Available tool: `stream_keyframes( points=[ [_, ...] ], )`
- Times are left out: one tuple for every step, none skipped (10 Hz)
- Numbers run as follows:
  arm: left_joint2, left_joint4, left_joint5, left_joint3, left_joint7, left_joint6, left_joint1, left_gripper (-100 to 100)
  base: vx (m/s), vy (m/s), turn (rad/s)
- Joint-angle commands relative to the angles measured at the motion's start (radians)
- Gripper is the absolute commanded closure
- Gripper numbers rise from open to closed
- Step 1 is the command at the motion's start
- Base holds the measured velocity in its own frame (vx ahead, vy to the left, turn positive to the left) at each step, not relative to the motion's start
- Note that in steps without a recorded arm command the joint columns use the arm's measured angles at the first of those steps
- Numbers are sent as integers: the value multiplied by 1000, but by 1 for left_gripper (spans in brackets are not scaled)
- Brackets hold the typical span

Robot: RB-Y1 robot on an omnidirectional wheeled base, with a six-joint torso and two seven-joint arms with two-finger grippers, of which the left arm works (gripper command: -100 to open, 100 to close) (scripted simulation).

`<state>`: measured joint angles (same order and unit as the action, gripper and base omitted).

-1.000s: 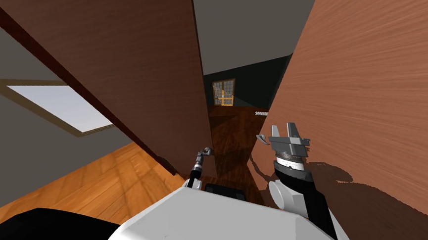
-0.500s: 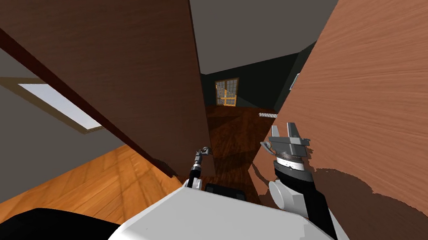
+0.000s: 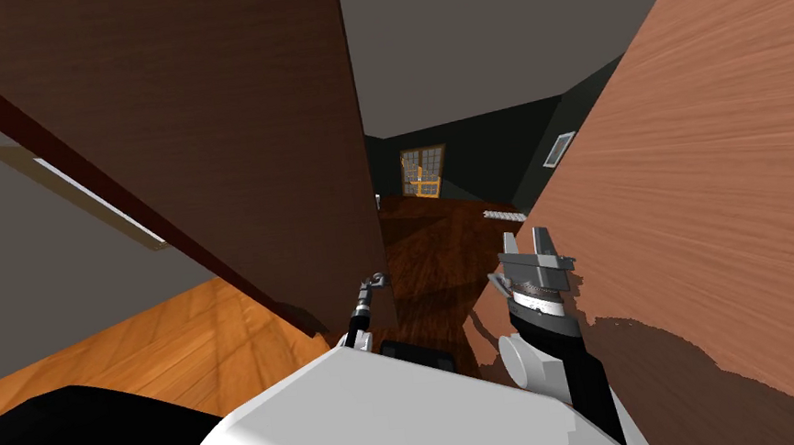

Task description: Push the door open

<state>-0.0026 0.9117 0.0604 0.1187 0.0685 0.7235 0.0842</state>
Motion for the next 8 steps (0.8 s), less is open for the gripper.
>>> stream_keyframes(
  points=[
    [20, -5, 8, 20, 7, 11, -12, 100, 194, -10, 37],
    [31, -4, 14, 32, 11, 11, -12, 100, 222, -2, 46],
    [31, -4, 14, 32, 11, 11, -12, 100, 163, 10, 11],
    [31, -4, 14, 32, 11, 11, -12, 100, 66, 12, -1],
    [45, -3, 23, 50, 17, 12, -12, 100, 137, 16, 55],
    [45, -3, 23, 50, 17, 12, -12, 100, 145, 12, 35],
    [45, -3, 23, 50, 17, 12, -12, 100, 67, 2, 0],
    [56, -2, 34, 71, 24, 13, -12, 100, 136, -20, 94]
  ],
)
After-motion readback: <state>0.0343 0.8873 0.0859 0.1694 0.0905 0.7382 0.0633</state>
